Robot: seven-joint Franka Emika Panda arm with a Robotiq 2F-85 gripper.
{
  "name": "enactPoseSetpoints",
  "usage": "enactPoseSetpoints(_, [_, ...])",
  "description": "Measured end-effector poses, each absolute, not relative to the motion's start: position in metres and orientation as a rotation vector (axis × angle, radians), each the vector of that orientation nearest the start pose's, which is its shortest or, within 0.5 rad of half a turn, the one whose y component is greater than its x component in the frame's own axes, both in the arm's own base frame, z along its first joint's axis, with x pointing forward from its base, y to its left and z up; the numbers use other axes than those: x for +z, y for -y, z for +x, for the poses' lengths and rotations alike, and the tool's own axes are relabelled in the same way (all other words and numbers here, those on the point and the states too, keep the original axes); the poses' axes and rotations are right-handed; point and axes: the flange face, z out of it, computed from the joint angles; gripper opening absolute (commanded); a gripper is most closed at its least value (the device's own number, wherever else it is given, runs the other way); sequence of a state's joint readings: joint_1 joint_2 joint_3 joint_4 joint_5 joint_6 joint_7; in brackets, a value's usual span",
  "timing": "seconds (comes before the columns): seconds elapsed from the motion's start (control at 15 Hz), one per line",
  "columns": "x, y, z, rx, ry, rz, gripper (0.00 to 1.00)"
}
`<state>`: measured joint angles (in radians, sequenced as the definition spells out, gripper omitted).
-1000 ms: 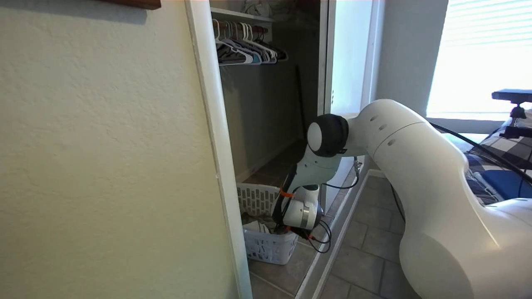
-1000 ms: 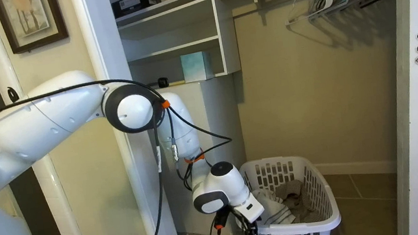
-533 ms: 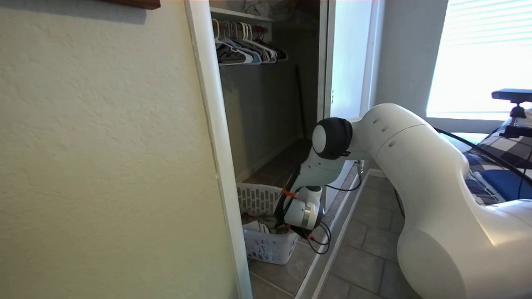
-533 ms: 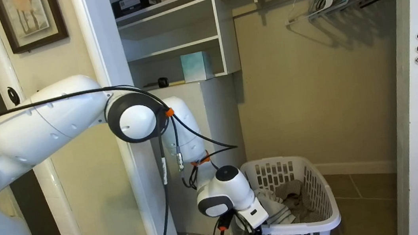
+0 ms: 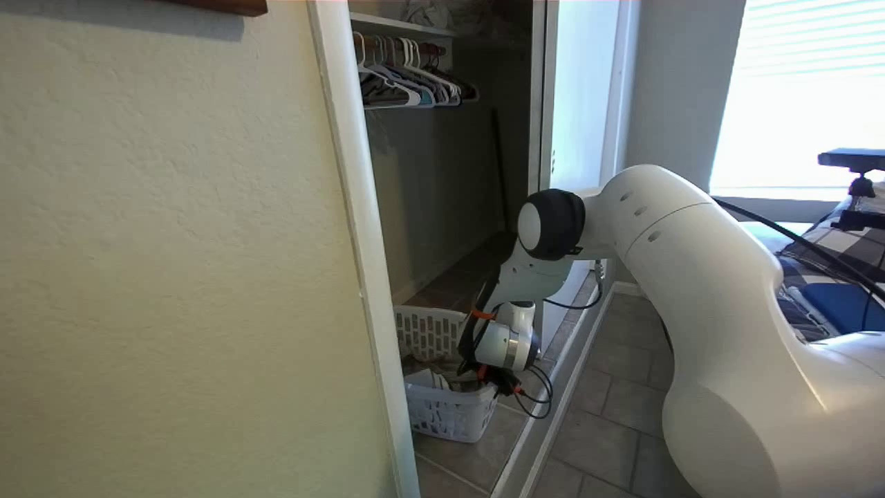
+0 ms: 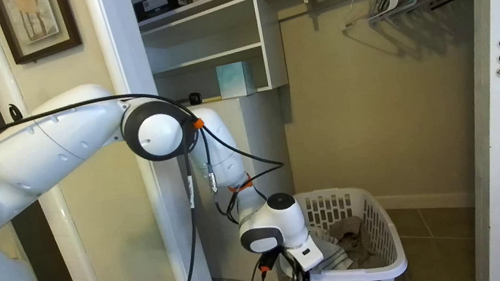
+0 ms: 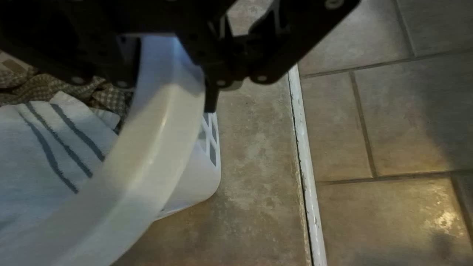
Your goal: Pull the white laundry basket, remove the white towel from the laundry basket and put it on the counter on the left
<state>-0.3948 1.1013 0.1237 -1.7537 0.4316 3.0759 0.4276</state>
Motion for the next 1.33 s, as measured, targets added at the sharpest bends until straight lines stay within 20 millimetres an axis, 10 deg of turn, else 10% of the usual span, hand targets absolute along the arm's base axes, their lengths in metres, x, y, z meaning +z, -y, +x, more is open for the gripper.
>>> enactPoseSetpoints(0.73, [-0.014, 0.193, 0.526, -0.080, -1.716, -2.450, 0.01])
enactPoseSetpoints(1.33, [-0.015, 0.201, 0.423, -0.003, -1.898, -2.432, 0.01])
